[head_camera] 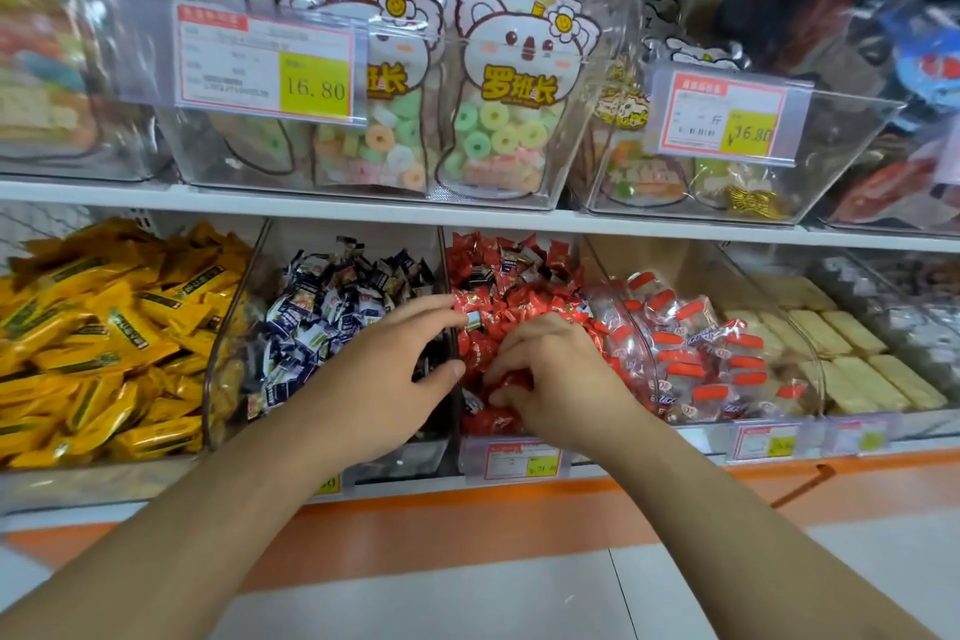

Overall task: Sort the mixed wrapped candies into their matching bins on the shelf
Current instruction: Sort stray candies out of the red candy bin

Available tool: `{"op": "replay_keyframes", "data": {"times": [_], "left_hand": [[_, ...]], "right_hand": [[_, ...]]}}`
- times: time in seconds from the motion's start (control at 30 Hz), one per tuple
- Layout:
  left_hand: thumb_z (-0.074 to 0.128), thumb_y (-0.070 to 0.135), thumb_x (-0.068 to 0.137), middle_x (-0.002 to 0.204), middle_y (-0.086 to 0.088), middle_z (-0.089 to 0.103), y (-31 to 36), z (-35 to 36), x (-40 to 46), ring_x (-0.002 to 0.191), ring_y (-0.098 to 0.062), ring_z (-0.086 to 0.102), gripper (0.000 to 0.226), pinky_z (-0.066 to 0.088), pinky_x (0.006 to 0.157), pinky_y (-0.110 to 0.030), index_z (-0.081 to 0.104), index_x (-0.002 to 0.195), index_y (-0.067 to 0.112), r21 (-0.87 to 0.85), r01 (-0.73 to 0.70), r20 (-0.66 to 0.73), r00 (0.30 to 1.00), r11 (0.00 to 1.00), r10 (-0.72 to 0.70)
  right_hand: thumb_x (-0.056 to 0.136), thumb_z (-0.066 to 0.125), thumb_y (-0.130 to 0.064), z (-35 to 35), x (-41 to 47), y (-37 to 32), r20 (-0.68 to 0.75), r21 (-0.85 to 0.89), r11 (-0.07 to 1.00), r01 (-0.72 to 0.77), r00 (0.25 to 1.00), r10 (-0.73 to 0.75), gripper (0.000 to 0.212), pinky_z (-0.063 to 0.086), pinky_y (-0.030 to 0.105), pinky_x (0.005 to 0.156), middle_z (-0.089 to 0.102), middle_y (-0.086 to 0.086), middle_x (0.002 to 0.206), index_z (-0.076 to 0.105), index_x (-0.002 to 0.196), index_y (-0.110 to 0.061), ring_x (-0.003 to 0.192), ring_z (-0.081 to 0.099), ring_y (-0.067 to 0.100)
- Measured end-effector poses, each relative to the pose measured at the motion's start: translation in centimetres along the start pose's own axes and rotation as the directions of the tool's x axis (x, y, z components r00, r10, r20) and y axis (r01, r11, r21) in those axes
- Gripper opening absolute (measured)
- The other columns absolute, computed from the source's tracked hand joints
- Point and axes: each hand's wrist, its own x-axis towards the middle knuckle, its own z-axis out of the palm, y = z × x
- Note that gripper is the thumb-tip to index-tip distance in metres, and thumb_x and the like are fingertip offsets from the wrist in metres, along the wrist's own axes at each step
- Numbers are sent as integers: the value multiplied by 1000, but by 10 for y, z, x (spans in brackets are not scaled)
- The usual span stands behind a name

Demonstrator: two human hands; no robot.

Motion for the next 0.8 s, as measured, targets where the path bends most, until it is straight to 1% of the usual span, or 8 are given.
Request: {"op": "replay_keyframes", "data": {"times": [0.1, 0.2, 0.27, 0.37, 0.47, 0.6, 0.7, 0.8], "left_hand": [[55, 42, 104, 159, 40, 18, -1, 0, -3, 145, 5, 28, 50, 25, 117, -25, 41, 151, 48, -20, 17, 15, 1000, 1000, -16], [56, 41, 103, 159, 40, 18, 0, -1, -2, 145, 3, 31, 50, 28, 118, -27, 40, 150, 48, -23, 17, 20, 1000, 1000, -17], [57, 40, 103, 158, 40, 19, 1, -1, -1, 143, 3, 34, 50, 30, 118, -27, 42, 150, 47, -26, 28, 25, 999, 999, -28], [58, 40, 103, 158, 40, 20, 2, -2, -1, 139, 2, 40, 49, 33, 116, -27, 44, 149, 47, -27, 32, 25, 999, 999, -31], [59, 39, 102, 158, 39, 22, 1, -3, 0, 138, 2, 41, 47, 35, 117, -31, 46, 147, 48, -27, 22, 31, 999, 999, -21], [60, 36, 102, 155, 36, 31, -1, -6, 1, 133, 3, 44, 41, 39, 115, -30, 53, 142, 46, -35, 2, -7, 1000, 999, -2], [64, 34, 99, 140, 33, 47, -1, -9, 2, 119, 8, 49, 35, 45, 103, -22, 61, 133, 45, -34, -38, -101, 994, 999, 35], [69, 40, 95, 126, 30, 56, 2, -11, 3, 105, 9, 53, 36, 46, 87, -19, 62, 129, 48, -66, -49, -171, 985, 997, 37]], "right_hand": [[84, 82, -31, -1, 1, -4, 1, 21, 1000, 4, 1000, -4, 15, 42, 43, 102, 65, -20, 104, 80, 98, -34, 109, 48, 13], [84, 79, -41, -2, 1, -14, 17, 106, 994, -13, 1000, 11, 25, 38, 42, 105, 64, -19, 110, 77, 109, -37, 112, 47, 12], [84, 77, -46, 1, 0, -19, 43, 48, 999, -18, 999, 16, 32, 35, 44, 102, 63, -14, 113, 76, 114, -36, 113, 46, 17], [84, 74, -47, 6, 0, -23, 39, -17, 999, -33, 999, 34, 29, 33, 42, 96, 61, -12, 109, 76, 112, -39, 111, 45, 20], [86, 74, -44, 7, 0, -23, 25, 26, 997, -73, 997, 72, 19, 30, 41, 100, 61, -16, 106, 78, 105, -38, 112, 44, 18], [87, 76, -38, 2, 2, -17, -15, 191, 974, -123, 992, 128, 11, 34, 40, 106, 63, -23, 102, 79, 98, -39, 111, 52, 9], [86, 82, -34, -10, 3, -16, -72, 428, 883, -194, 966, 248, 9, 53, 28, 88, 69, -17, 93, 81, 95, -36, 92, 64, 3], [89, 80, -24, -23, 3, -21, -52, 613, 760, -217, 948, 313, 8, 55, 24, 79, 75, -8, 87, 81, 96, -28, 85, 70, 6]]}}
